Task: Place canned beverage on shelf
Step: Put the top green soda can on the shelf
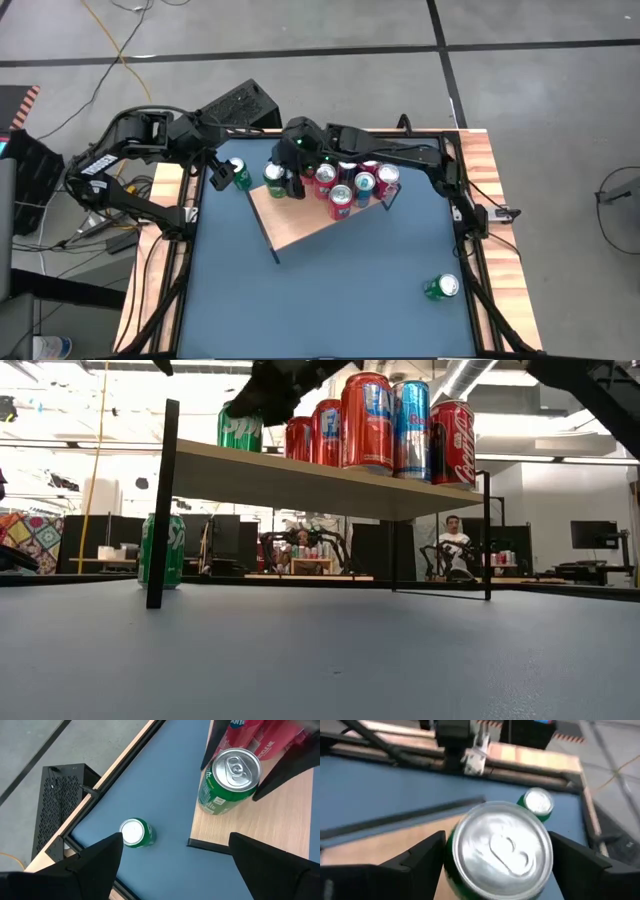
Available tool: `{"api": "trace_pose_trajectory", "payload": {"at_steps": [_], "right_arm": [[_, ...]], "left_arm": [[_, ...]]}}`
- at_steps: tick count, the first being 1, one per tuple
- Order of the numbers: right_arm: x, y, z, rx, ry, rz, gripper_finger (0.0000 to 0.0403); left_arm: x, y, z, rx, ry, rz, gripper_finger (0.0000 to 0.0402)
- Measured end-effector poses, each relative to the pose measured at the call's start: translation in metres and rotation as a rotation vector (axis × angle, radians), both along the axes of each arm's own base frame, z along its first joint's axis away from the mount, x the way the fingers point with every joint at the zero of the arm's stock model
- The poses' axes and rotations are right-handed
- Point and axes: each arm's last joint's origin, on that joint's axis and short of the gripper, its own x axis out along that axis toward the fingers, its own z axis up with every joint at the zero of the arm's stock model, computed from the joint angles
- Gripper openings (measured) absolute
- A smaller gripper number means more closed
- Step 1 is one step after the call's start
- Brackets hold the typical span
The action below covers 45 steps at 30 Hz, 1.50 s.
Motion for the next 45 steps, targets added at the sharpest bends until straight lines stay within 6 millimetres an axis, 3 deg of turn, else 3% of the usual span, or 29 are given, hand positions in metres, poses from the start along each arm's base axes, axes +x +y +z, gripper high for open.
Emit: {"api": "trace_pose_trajectory", "payload": {"at_steps": [6, 21, 35, 45], "right_arm": [[0.009, 0.001, -0.015, -0.045, 0.029, -0.011, 0.0326], [0.001, 0.002, -0.003, -0.071, 0.056, -0.001, 0.0307], [0.000, 0.002, -0.006, -0.156, 0.087, 0.078, 0.0307], [-0.003, -0.004, -0.008, -0.103, 0.109, 0.057, 0.0306]], "left_arm": [[0.000, 0.000, 0.000, -0.008, -0.002, -0.003, 0.0350], [0.000, 0.000, 0.000, -0.007, -0.001, -0.003, 0.0350], [0.000, 0.000, 0.000, -0.007, 0.000, -0.005, 0.0350], [0.000, 0.000, 0.000, -0.008, 0.001, -0.006, 0.0350]]}}
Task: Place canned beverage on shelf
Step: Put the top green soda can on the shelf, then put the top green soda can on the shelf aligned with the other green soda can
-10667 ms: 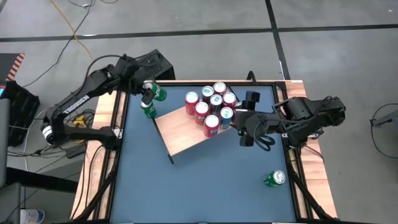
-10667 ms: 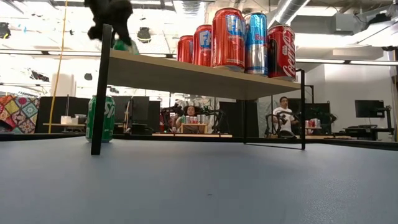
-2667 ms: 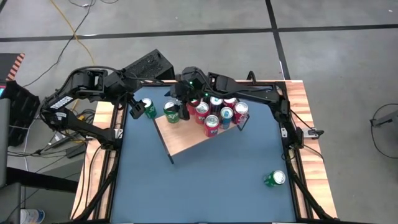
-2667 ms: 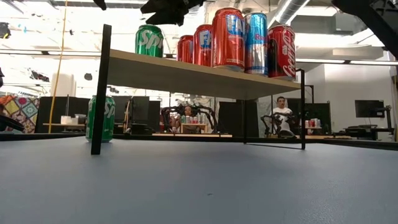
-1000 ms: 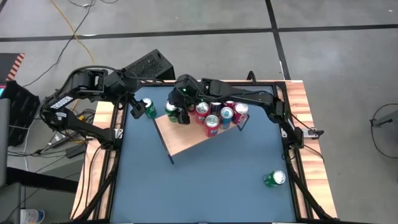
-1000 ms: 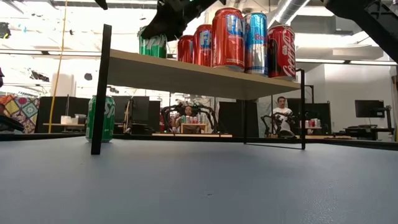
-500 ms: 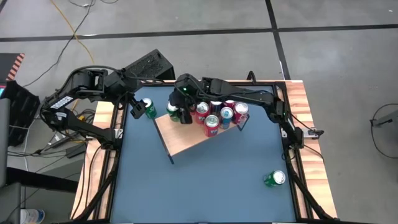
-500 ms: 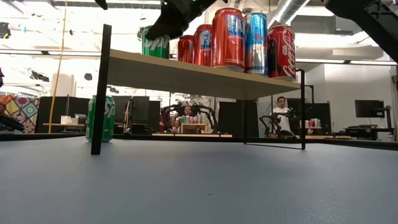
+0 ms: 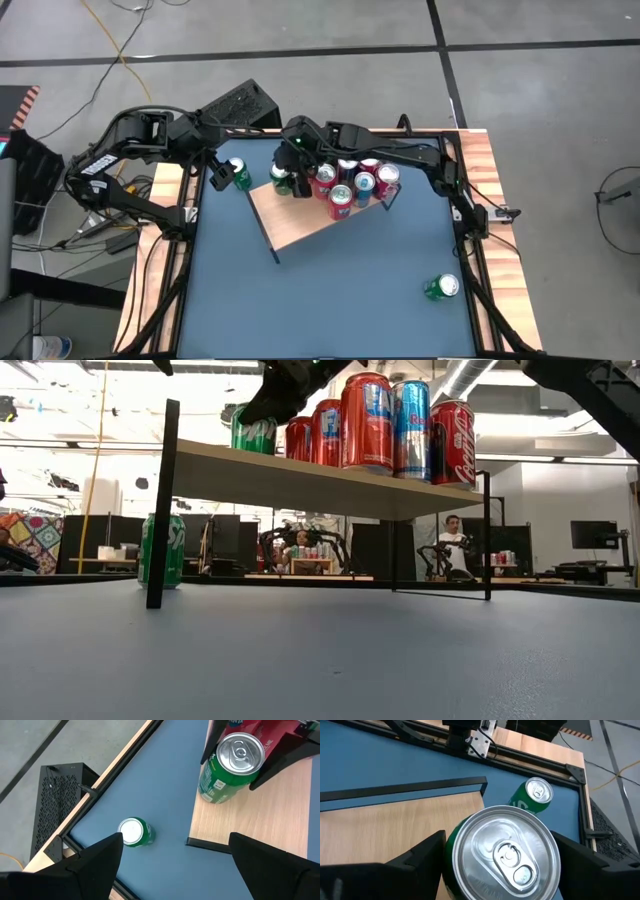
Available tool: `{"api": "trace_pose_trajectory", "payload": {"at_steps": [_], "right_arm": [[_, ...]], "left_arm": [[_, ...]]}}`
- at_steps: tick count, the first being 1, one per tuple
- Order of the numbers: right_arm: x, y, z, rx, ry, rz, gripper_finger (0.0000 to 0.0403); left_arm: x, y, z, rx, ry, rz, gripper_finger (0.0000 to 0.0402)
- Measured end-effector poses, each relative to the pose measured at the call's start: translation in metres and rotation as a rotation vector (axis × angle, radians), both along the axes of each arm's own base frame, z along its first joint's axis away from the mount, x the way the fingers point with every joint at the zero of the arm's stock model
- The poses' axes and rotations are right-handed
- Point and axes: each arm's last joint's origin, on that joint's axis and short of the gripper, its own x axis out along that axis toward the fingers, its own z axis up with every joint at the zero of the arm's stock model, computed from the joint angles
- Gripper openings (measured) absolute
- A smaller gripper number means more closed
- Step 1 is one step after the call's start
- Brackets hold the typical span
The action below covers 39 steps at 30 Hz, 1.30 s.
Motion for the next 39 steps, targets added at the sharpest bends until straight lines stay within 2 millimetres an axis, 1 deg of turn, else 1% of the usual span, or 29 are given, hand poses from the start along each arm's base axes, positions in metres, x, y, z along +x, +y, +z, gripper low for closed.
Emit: {"api": "trace_pose_trajectory", "payload": {"at_steps": [12, 17, 19, 22, 25, 30, 34, 37, 39], "right_arm": [[0.000, 0.002, 0.000, -0.014, 0.005, 0.016, 0.0307], [-0.001, 0.001, -0.002, -0.015, 0.029, 0.009, 0.0332], [-0.002, 0.001, -0.004, -0.017, 0.041, 0.010, 0.0341], [-0.002, 0.002, -0.004, -0.015, 0.047, 0.011, 0.0347], [-0.002, 0.002, -0.004, -0.021, 0.044, 0.011, 0.0349], [-0.001, 0.004, -0.004, -0.055, 0.040, 0.019, 0.0349], [0.000, 0.011, 0.002, -0.063, 0.028, 0.028, 0.0349], [-0.001, 0.017, 0.013, -0.097, -0.003, 0.036, 0.0349], [-0.005, 0.020, 0.021, -0.134, -0.021, 0.034, 0.0349]], "left_arm": [[0.000, 0.000, 0.000, -0.004, 0.004, -0.019, 0.0350], [0.001, 0.000, 0.000, 0.001, 0.000, -0.018, 0.0350], [0.004, 0.001, 0.000, 0.022, -0.020, -0.015, 0.0350], [0.014, 0.000, -0.007, 0.033, -0.049, -0.061, 0.0350], [0.022, -0.002, -0.018, 0.018, -0.044, -0.100, 0.0350], [0.030, -0.002, -0.039, 0.012, 0.034, -0.099, 0.0350], [0.031, -0.001, -0.049, 0.030, 0.069, -0.080, 0.0350], [0.027, -0.001, -0.049, 0.057, 0.063, -0.064, 0.0350], [0.021, 0.000, -0.048, 0.075, 0.054, -0.048, 0.0350]]}}
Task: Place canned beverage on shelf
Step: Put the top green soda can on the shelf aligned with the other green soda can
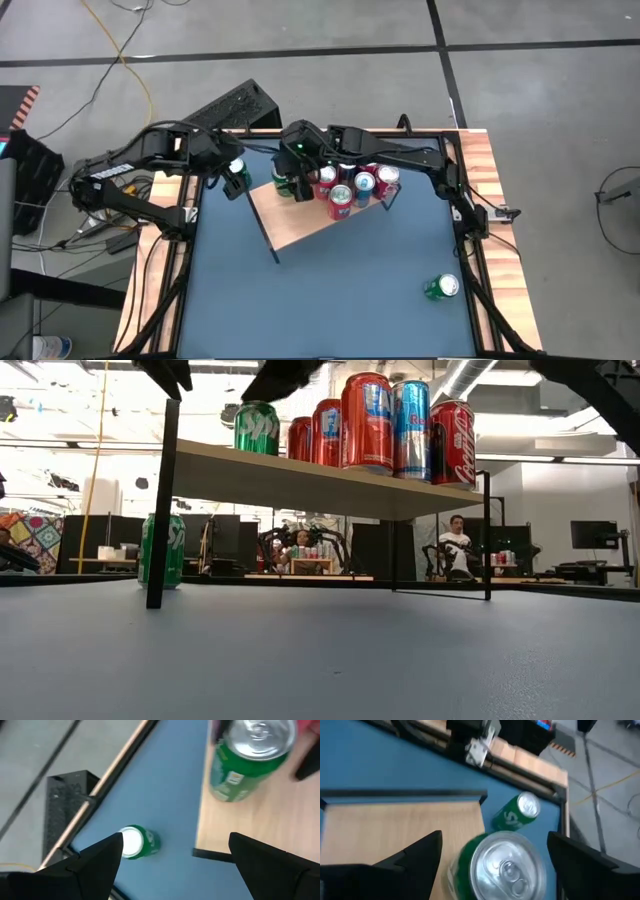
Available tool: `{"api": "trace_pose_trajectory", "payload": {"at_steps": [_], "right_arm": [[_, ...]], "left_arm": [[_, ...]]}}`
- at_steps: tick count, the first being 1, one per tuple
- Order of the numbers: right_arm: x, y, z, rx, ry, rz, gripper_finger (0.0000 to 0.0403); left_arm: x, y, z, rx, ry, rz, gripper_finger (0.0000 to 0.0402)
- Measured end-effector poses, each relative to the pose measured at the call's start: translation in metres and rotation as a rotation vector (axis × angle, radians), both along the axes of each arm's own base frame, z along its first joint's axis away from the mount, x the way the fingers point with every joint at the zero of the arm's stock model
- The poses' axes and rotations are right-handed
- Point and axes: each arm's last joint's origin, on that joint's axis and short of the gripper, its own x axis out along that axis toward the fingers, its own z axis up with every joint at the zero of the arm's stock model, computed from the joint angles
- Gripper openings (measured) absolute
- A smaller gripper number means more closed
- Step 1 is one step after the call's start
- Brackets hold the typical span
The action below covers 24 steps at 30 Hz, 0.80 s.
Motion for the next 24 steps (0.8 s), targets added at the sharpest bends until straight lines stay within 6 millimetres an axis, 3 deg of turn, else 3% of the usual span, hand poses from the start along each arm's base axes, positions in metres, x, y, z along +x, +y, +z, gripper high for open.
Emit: {"api": "trace_pose_trajectory", "payload": {"at_steps": [5, 9, 16, 20, 24], "right_arm": [[-0.018, 0.006, 0.024, -0.012, -0.026, 0.003, 0.0348], [-0.040, 0.014, 0.050, -0.040, -0.049, -0.018, 0.0348], [-0.090, 0.041, 0.102, -0.027, -0.143, 0.016, 0.0347], [-0.112, 0.057, 0.121, -0.002, -0.188, 0.040, 0.0347], [-0.126, 0.070, 0.132, 0.007, -0.218, 0.072, 0.0347]], "left_arm": [[-0.010, 0.004, 0.000, 0.022, -0.020, 0.048, 0.0350], [-0.009, 0.014, -0.017, 0.046, 0.015, 0.046, 0.0350], [-0.024, 0.051, -0.049, -0.053, 0.002, 0.070, 0.0350], [-0.039, 0.075, -0.058, -0.059, 0.027, 0.195, 0.0350], [-0.043, 0.091, -0.068, -0.095, -0.007, 0.193, 0.0350]]}}
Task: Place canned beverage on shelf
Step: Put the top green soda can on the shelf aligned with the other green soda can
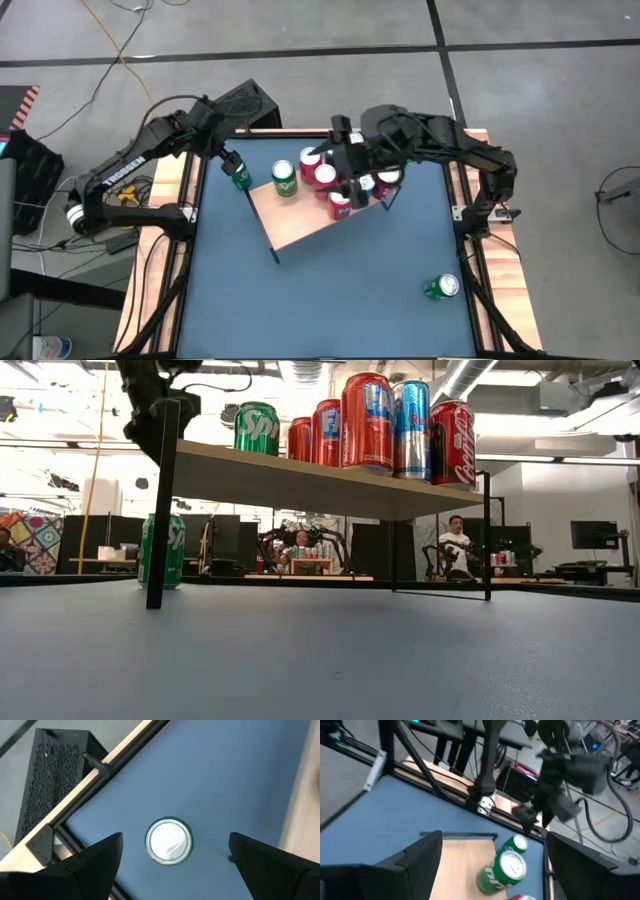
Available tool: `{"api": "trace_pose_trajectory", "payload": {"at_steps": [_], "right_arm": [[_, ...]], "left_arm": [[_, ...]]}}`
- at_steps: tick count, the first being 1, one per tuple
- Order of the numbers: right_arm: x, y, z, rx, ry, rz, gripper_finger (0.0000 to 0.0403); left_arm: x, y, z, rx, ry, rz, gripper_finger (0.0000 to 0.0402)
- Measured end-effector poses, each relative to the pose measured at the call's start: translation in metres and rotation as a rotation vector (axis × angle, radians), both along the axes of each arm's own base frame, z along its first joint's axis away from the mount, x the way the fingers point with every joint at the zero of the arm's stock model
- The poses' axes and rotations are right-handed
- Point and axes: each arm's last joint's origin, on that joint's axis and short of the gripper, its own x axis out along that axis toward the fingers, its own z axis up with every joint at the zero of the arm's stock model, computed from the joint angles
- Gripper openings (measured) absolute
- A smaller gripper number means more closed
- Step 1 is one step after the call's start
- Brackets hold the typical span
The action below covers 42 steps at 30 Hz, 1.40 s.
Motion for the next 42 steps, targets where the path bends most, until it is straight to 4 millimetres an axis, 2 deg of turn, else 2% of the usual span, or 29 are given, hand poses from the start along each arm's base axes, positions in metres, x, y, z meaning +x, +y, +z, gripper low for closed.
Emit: {"api": "trace_pose_trajectory", "payload": {"at_steps": [5, 10, 15, 22, 26, 33, 42], "right_arm": [[-0.002, 0.011, -0.001, 0.016, 0.019, 0.025, 0.0347], [-0.005, 0.016, -0.007, 0.024, 0.084, 0.035, 0.0347], [-0.006, 0.017, -0.009, 0.063, 0.115, 0.014, 0.0347], [-0.008, 0.016, -0.012, 0.081, 0.143, 0.003, 0.0347], [-0.007, 0.016, -0.012, 0.082, 0.144, 0.002, 0.0347], [-0.007, 0.016, -0.012, 0.082, 0.142, 0.002, 0.0347], [-0.003, 0.017, -0.015, 0.082, 0.150, 0.004, 0.0347]], "left_arm": [[-0.008, 0.010, -0.023, -0.030, 0.040, 0.031, 0.0350], [-0.017, 0.007, -0.048, -0.073, 0.055, 0.053, 0.0350], [-0.023, -0.001, -0.064, 0.013, -0.084, 0.096, 0.0350], [-0.038, -0.025, -0.087, 0.063, -0.237, 0.108, 0.0350], [-0.038, -0.035, -0.098, 0.122, -0.305, 0.144, 0.0350], [-0.034, -0.049, -0.124, 0.151, -0.287, 0.167, 0.0350], [-0.028, -0.054, -0.158, 0.231, -0.315, 0.201, 0.0350]]}}
